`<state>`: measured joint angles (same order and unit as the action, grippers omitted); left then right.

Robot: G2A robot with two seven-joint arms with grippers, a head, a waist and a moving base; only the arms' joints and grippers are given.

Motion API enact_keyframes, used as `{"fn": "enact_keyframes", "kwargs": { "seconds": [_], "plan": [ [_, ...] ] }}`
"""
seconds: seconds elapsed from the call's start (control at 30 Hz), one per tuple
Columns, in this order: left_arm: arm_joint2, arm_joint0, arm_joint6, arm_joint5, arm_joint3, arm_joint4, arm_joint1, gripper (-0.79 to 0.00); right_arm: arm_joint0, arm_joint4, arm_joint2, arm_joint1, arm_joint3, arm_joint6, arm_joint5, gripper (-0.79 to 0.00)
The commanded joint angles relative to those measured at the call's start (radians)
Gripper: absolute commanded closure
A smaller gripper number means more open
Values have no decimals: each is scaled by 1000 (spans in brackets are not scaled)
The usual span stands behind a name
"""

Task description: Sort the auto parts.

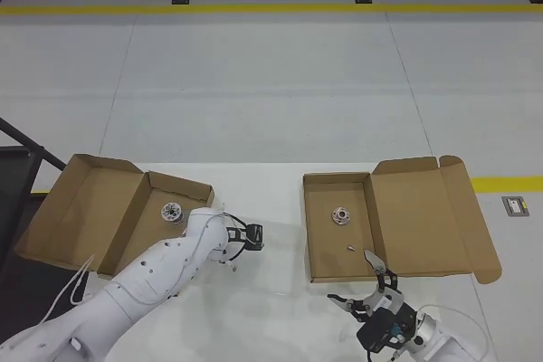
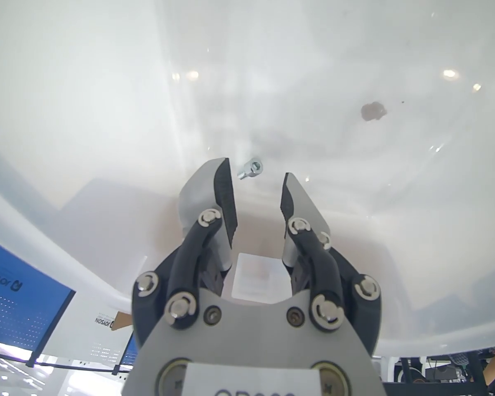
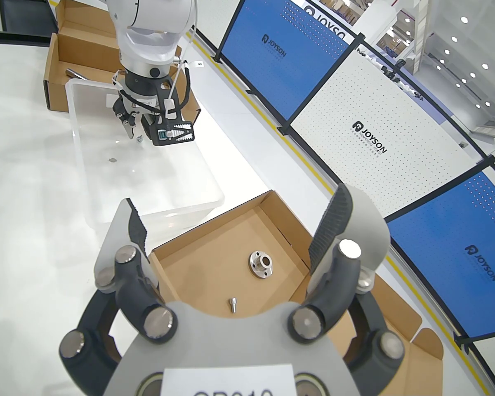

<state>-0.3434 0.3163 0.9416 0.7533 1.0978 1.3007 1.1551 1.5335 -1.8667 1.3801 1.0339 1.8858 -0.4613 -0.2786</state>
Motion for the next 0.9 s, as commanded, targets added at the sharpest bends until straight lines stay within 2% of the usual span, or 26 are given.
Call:
{"fn": "enact_keyframes", "kwargs": {
  "seconds": [0.0, 0.37, 0.4, 0.5, 0.57, 0.73, 0.87],
  "plan": [
    [5, -2, -5, 1, -23, 8, 12, -308, 0, 0, 0, 0, 0, 0, 0, -785],
    [13, -12, -57, 8, -138, 42, 64, -262, 0, 0, 0, 0, 0, 0, 0, -785],
    [13, -13, -61, 8, -146, 46, 68, -240, 0, 0, 0, 0, 0, 0, 0, -785],
    [11, -14, -76, 8, -167, 53, 79, -111, 0, 0, 0, 0, 0, 0, 0, -785],
    [10, -16, -86, 11, -177, 60, 85, 0, 0, 0, 0, 0, 0, 0, 0, -785],
    [-2, -22, -113, 28, -185, 64, 95, 0, 0, 0, 0, 0, 0, 0, 0, -785],
    [-23, -15, -146, 48, -136, 71, 86, 0, 0, 0, 0, 0, 0, 0, 0, -785]
  ]
}}
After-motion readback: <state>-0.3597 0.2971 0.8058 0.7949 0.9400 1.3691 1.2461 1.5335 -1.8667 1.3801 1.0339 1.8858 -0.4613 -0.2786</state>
